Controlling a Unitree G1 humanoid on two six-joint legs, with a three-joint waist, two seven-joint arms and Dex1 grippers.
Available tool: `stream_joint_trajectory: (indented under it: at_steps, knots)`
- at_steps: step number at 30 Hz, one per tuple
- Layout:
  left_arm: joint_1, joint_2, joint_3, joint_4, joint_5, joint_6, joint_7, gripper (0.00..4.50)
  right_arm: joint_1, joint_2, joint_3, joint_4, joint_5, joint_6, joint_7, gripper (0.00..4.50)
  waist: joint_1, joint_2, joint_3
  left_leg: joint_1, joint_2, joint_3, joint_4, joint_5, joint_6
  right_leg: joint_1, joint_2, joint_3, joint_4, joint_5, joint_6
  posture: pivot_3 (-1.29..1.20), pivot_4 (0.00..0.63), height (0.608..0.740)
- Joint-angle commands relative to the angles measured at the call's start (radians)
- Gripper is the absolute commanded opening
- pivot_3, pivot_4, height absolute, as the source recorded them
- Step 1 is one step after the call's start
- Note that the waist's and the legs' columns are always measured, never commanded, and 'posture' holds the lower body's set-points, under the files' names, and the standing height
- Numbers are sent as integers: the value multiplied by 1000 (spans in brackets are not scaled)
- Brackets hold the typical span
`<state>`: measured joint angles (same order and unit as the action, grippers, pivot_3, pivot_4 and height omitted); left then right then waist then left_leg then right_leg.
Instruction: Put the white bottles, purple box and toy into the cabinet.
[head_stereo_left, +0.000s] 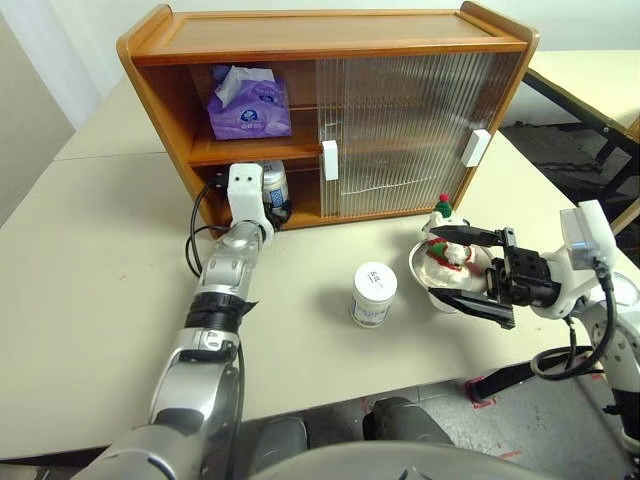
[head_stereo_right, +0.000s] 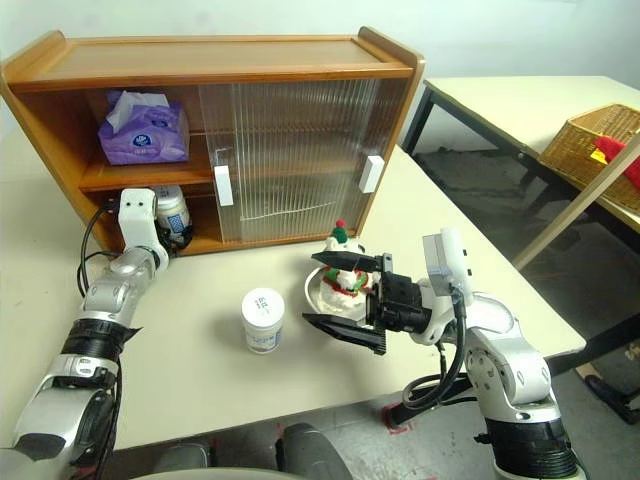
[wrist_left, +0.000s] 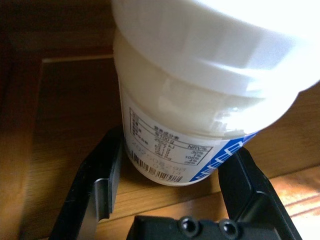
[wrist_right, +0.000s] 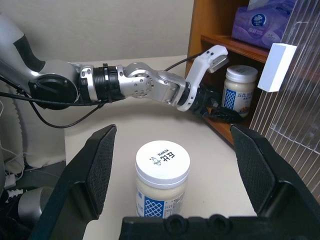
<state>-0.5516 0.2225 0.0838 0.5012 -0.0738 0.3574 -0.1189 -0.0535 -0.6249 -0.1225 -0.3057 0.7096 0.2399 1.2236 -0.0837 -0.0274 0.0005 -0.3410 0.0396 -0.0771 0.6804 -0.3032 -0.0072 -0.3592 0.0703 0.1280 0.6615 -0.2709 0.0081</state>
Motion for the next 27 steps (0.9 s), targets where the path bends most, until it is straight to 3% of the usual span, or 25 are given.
stream_joint_trajectory:
  at_steps: [1, 13, 17, 27]
  knots:
    - [-42, -2, 13, 50, 7, -39, 18, 3102, -3, -3, 9, -13, 2, 8, -4, 4500, 0, 0, 0, 0, 0, 0, 0, 0, 0, 0, 0, 0, 0, 0, 0, -146, 11, 740]
    - [-67, -35, 31, 124, -10, -64, 39, 3102, -7, -10, 2, -15, 5, 12, -6, 4500, 0, 0, 0, 1, -1, 0, 0, 0, 0, 1, 0, 0, -1, -2, 4, -151, 6, 740]
    - [-51, -44, 29, 102, -11, -45, 37, 4430, -8, -12, 1, -14, 6, 11, -3, 4500, 0, 0, 0, 1, -1, 0, 1, 1, 1, 2, 0, 0, -1, -3, 4, -150, 4, 740]
    - [81, -64, 13, -151, -10, 66, 46, 4471, -15, -12, 4, -1, 2, 6, 7, 4500, -2, 0, 0, 1, -1, 1, 1, 1, 1, 3, 0, 0, -1, -4, 5, -138, 3, 740]
